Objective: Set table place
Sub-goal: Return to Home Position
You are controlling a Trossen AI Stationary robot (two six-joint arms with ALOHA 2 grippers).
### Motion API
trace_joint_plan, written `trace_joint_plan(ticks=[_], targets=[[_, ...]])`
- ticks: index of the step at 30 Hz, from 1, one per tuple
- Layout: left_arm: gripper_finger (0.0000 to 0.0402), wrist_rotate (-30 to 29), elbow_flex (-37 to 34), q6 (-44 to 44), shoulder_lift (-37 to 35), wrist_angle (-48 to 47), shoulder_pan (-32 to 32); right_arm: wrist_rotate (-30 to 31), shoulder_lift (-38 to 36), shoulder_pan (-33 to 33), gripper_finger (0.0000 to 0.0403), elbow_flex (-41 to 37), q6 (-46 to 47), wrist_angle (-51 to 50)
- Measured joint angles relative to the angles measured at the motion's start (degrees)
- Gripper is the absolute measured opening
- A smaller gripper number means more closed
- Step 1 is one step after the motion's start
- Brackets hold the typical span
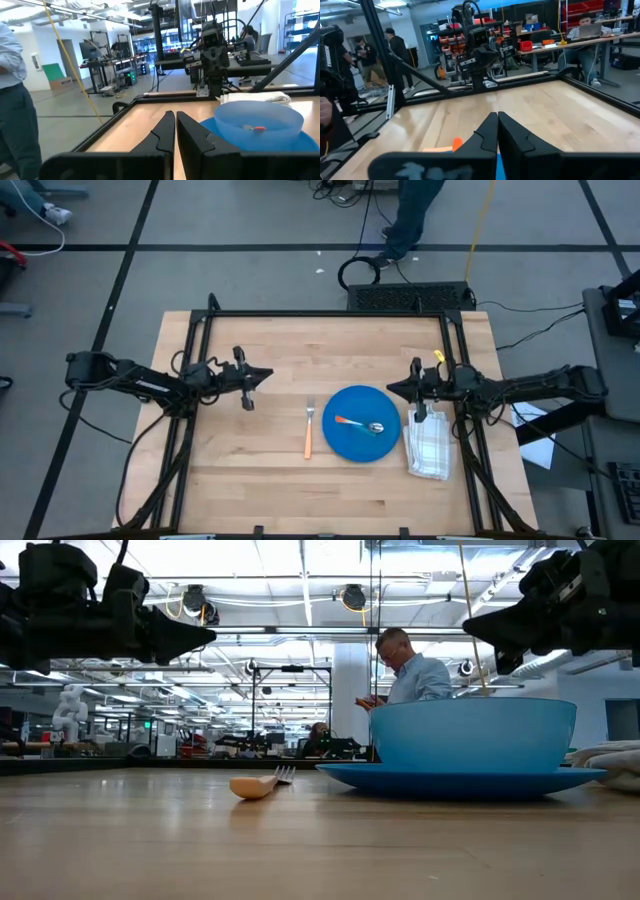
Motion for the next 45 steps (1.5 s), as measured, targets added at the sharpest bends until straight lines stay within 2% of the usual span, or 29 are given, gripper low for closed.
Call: trace_joint_plan(ticks=[7, 13, 20, 31, 36, 40, 42, 45], targets=[[0.0023, -0.2, 0.0, 0.5, -1.3, 0.0, -0.4, -0.1, -4.2, -0.1, 0.0, -0.1, -0.5, -3.8], [0.0005, -1.5, 0.0, 5.1, -7.1, -1.4, -5.5, -0.1, -10.8, -0.1, 0.0, -0.2, -1.9, -9.7], [0.0015, -15.1, 0.0, 11.6, -16.3, -10.9, -14.4, 0.1, -18.5, 0.0, 0.0, -0.2, -3.0, -15.7], [0.0007, -41.8, 0.0, 22.2, -26.5, -13.4, -29.5, 0.3, -26.1, 0.0, 0.0, -0.2, -3.9, -21.9], [0.0018, -41.8, 0.1, 23.5, -27.4, -17.3, -31.1, 0.3, -26.9, 0.0, 0.0, -0.2, -5.4, -22.2], [0.0012, -35.7, 0.1, 24.2, -27.2, -20.4, -29.1, 0.3, -26.9, 0.0, 0.0, -0.2, -6.3, -22.0], [0.0006, -32.7, 0.1, 24.6, -27.3, -17.7, -27.8, 0.3, -26.9, 0.0, 0.0, -0.2, -6.5, -21.8], [0.0003, -31.5, 0.1, 28.3, -28.6, -11.5, -27.3, 0.2, -26.9, 0.0, 0.0, -0.2, -6.5, -21.2]])
